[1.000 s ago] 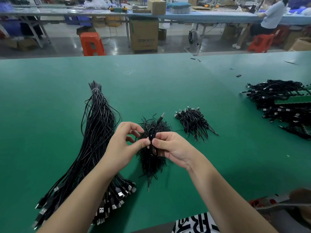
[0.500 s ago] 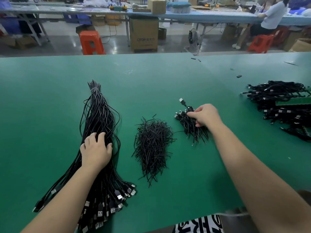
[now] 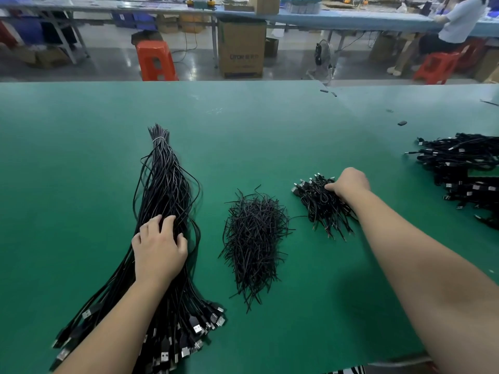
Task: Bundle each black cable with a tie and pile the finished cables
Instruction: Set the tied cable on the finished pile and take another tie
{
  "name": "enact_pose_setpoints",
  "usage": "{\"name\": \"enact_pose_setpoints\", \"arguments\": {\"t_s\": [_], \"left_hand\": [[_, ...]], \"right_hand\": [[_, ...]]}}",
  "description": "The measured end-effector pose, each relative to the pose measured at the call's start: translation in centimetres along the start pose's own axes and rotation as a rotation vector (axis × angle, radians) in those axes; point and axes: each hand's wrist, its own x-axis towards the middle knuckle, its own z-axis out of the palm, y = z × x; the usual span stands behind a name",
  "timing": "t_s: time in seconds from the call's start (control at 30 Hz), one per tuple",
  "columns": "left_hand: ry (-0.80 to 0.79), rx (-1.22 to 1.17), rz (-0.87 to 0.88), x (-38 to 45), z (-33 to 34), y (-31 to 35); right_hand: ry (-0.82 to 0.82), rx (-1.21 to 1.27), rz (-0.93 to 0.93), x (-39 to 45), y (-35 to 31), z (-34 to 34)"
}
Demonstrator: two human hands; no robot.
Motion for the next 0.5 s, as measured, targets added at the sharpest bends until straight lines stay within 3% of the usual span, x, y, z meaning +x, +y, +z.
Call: {"name": "enact_pose_setpoints", "arguments": {"t_s": [0.17,0.3,0.5], "left_hand": [[0.008,-0.054,-0.018,0.1,0.0,-0.2],[-0.005,-0.128,-0.045,0.2,-0.1,-0.4],[0.007,-0.334,-0.094,0.6,-0.4,-1.2]], "right_hand": [[0.087,-0.111,-0.118,-1.5,-0.6,-1.2],[0.148,-0.036,-0.464,-6.4,-4.2,-2.2],[-0.277,0.025,-0.968,-19.9,-9.9,2.2]]}}
